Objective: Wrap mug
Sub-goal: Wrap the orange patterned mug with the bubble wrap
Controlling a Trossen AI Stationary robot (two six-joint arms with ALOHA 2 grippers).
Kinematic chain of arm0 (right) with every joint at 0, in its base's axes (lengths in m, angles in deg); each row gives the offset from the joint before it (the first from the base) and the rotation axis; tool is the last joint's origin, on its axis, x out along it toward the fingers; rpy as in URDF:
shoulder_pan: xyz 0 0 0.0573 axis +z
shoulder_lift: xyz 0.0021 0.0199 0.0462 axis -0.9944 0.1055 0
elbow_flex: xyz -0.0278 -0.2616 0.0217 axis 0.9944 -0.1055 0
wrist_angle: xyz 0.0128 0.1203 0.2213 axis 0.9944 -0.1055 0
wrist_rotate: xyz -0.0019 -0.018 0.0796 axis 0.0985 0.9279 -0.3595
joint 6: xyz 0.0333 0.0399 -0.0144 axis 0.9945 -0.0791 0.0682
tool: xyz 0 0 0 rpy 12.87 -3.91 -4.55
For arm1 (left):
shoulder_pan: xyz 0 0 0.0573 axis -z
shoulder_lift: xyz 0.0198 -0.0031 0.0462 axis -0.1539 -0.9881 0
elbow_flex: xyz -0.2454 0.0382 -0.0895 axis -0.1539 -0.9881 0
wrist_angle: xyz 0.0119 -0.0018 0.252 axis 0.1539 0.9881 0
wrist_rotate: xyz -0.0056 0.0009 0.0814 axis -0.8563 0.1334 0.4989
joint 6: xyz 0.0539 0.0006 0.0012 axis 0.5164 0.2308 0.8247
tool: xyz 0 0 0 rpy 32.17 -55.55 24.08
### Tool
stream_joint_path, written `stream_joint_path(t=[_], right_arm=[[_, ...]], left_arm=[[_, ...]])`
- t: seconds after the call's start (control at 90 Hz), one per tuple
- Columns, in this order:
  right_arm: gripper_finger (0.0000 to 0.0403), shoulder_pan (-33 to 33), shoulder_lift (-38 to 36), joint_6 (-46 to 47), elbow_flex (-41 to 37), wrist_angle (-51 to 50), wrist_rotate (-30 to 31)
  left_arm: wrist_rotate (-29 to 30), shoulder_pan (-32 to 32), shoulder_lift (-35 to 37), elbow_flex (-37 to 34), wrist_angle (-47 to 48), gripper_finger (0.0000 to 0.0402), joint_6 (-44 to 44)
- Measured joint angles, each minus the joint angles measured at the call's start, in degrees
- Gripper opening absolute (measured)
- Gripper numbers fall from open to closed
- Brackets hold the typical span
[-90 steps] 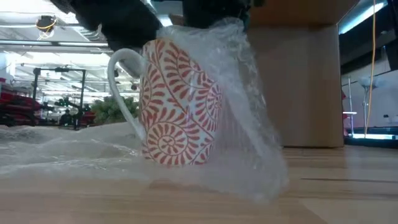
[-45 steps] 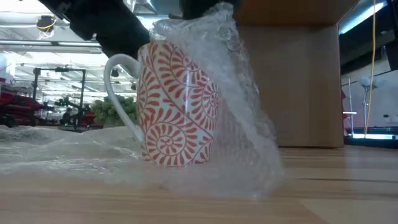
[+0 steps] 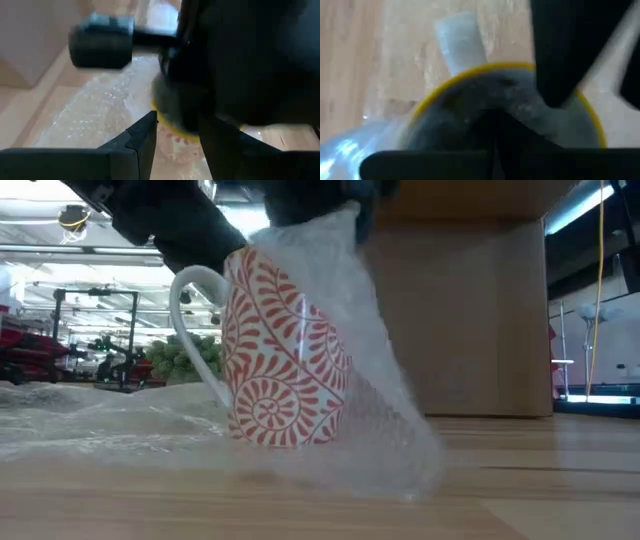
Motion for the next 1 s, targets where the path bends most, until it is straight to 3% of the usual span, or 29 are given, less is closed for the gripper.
stream_joint_path(t=[0.311, 0.667, 0.811, 1.0], right_arm=[[0.0001, 0.07, 0.74, -0.24, 5.04, -2.30, -1.13], [0.0001, 0.18, 0.39, 0.30, 19.56, -19.97, -1.11], [0.0001, 0.20, 0.42, 2.53, 19.03, -25.63, -1.04], [0.0001, 0.16, 0.42, 2.60, 13.09, -19.47, 2.05]], left_arm=[[0.00, 0.00, 0.00, 0.02, -0.17, 0.0125, 0.06], [-0.02, 0.04, 0.00, 0.02, -0.01, 0.0125, -0.09], [-0.02, 0.04, 0.00, 0.02, -0.01, 0.0125, -0.23], [-0.02, 0.07, 0.00, 0.02, -0.06, 0.0125, -0.21]])
